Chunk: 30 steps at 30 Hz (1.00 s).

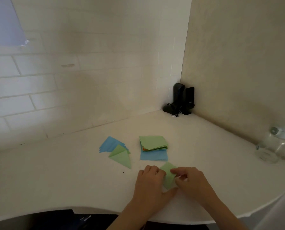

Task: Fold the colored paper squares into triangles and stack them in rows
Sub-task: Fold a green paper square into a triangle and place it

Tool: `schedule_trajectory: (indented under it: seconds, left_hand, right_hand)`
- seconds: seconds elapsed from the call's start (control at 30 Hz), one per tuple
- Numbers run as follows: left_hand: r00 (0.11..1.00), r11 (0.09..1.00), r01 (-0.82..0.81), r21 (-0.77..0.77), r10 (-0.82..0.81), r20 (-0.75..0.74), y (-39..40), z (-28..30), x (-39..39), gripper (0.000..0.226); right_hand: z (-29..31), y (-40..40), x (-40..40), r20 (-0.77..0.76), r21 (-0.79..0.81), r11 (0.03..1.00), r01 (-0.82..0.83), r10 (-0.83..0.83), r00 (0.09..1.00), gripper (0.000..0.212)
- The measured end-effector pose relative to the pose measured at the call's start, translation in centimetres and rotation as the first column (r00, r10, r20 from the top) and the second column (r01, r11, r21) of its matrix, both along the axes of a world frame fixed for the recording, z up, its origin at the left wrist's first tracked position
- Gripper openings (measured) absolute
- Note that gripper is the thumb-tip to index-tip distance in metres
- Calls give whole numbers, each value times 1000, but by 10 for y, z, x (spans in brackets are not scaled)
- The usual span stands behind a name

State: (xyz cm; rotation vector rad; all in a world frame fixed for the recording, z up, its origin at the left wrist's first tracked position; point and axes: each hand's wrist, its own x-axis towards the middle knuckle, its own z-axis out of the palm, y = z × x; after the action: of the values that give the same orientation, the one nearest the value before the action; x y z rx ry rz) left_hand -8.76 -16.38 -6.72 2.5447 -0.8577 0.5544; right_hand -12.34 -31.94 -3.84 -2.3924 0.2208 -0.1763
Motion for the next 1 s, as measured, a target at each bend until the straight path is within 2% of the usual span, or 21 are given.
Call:
schedule_trajectory:
  seconds: [0.17,0.27,0.4,0.5,0.7,0.9,1.0]
  left_hand:
    - [998,1000,-22,7,22,57,3,-4,2,17]
    - [998,999,-7,-41,10,57,9,-8,8,12]
    - [1000,992,-14,-125,16,11,24,-9,15,2]
    - [997,991,-51,-125,44,-57,34,-9,21,5]
    - [987,974,-129,-189,106,-124,44,-12,33,8]
    - [978,959,-202,-197,186,-98,34,-16,36,16]
    - [970,959,-244,-147,238,-58,28,-17,37,30]
  right_hand:
    - [9,5,-5,52,12,998,-63,63,997,26]
    - [11,4,-4,92,-84,994,-76,84,992,24]
    - [3,3,6,28,-203,973,-108,116,993,19]
    - [-5,8,12,-12,-218,970,-105,104,994,15]
    - [-10,14,19,8,-186,981,-59,62,998,13]
    - [-15,20,28,34,-199,980,18,-12,999,21]
    - [-19,22,31,42,-228,972,49,-40,998,23]
